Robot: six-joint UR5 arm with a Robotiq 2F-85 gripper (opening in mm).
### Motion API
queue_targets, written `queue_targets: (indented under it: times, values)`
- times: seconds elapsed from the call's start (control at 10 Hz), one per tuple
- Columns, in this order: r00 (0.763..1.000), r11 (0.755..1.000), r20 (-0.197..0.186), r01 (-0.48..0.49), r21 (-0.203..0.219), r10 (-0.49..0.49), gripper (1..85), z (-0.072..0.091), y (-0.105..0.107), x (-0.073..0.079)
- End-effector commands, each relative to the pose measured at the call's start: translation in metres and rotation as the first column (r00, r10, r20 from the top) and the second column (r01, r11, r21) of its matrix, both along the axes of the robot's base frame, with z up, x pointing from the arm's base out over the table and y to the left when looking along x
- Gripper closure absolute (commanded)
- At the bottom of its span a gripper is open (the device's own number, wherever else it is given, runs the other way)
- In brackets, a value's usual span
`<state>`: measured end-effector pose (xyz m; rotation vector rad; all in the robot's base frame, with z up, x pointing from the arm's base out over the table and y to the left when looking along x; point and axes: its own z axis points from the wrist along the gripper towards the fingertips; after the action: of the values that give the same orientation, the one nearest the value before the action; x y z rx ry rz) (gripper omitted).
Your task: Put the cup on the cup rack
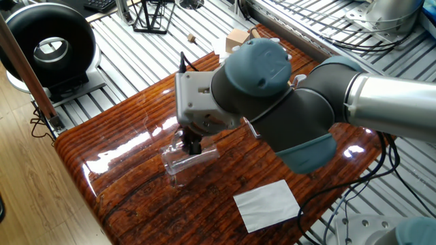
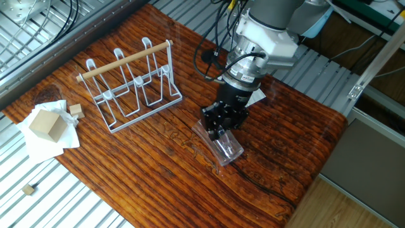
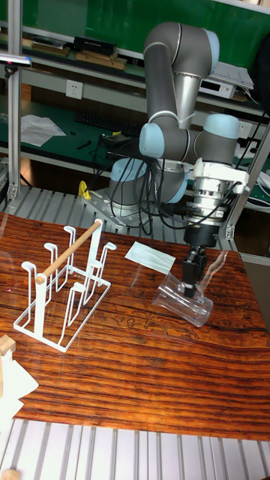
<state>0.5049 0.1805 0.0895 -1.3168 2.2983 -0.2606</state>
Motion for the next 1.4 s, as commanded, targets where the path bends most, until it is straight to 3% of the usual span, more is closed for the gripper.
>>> queue_targets:
  times: [0.0,0.4,1.3]
  values:
    - [1.000,0.997,0.012,-0.008,0.079,0.008,61.0,0.005,0.016,0.005]
    - [0.999,0.990,0.035,-0.040,0.138,0.035,55.3,0.012,0.026,0.013]
    - [0.997,0.981,0.049,-0.073,0.178,0.066,49.7,0.024,0.027,0.017]
